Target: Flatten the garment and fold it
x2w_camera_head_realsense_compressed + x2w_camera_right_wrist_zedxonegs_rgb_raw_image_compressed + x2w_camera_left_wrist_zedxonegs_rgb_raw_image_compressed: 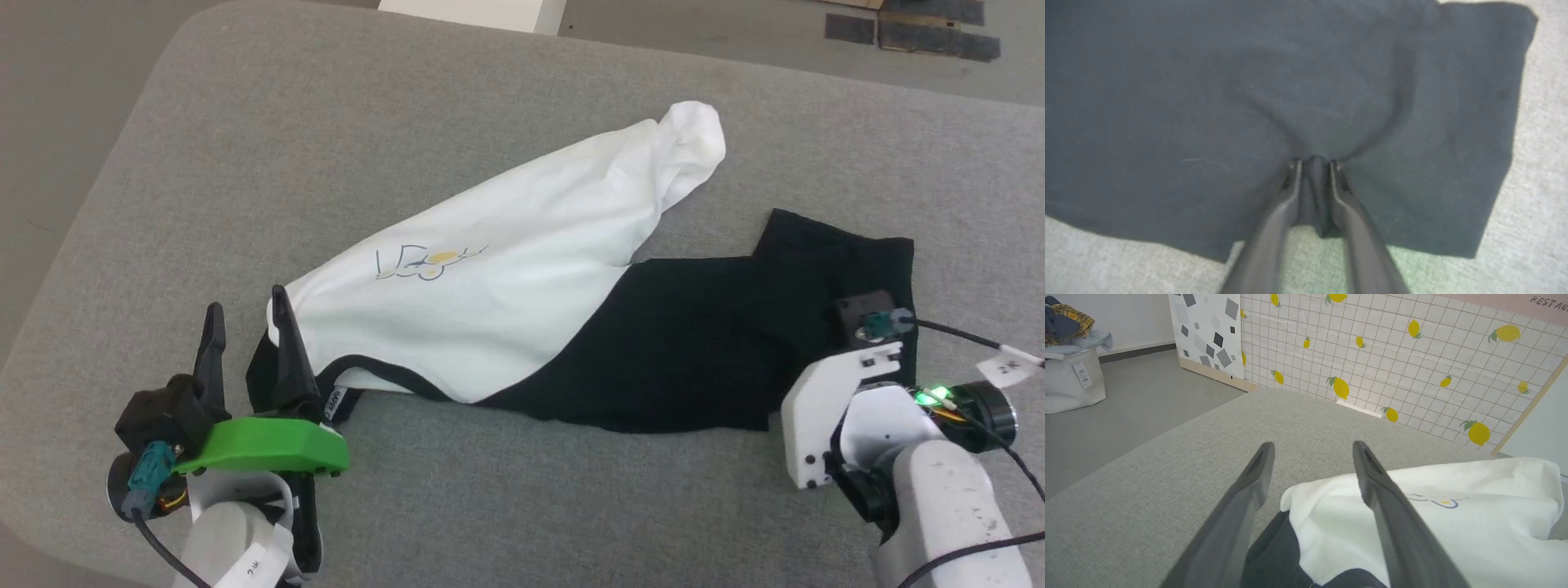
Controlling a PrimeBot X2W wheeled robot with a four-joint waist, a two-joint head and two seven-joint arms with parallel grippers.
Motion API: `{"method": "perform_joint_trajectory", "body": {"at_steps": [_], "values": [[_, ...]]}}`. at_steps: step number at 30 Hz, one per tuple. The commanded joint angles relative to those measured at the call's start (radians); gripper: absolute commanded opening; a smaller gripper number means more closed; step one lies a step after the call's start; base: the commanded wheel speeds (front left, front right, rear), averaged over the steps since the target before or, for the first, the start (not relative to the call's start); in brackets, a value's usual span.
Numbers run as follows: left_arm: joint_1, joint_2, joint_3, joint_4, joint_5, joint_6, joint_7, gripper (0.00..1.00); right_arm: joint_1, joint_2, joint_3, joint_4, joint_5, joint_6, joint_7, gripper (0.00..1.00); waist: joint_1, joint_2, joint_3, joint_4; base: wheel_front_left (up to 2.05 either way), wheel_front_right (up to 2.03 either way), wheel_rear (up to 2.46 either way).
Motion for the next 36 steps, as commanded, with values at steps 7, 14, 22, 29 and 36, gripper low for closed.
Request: {"method": "perform_joint_trajectory", "body": {"at_steps": [7, 14, 22, 29, 36], "values": [[0.008, -0.005, -0.005, 0.011, 0.0, -0.004, -0.005, 1.0, 0.006, -0.004, -0.133, -0.045, 0.102, -0.002, -0.201, 0.0, 0.0, 0.0, -0.051, -0.044, 0.0, 0.0, 0.0], [0.023, -0.005, 0.005, 0.029, 0.019, -0.025, -0.005, 1.0, 0.068, -0.004, -0.387, -0.121, 0.103, -0.002, -0.311, 0.0, 0.0, 0.0, -0.105, -0.099, 0.0, 0.0, 0.0], [0.042, -0.005, 0.008, 0.03, 0.036, -0.035, -0.005, 1.0, 0.171, -0.004, -0.659, -0.078, 0.027, -0.002, -0.266, 0.0, 0.0, 0.0, -0.13, -0.16, 0.0, 0.0, 0.0], [0.037, -0.005, 0.008, 0.029, 0.044, -0.041, -0.005, 1.0, 0.186, -0.004, -0.641, -0.019, 0.055, -0.002, -0.306, 1.0, 0.0, 0.0, -0.13, -0.181, 0.0, 0.0, 0.0], [0.028, -0.005, -0.002, 0.022, 0.044, -0.045, -0.005, 1.0, 0.141, -0.004, -0.295, -0.121, 0.158, -0.002, -0.54, 1.0, 0.0, 0.0, -0.12, -0.174, 0.0, 0.0, 0.0]]}}
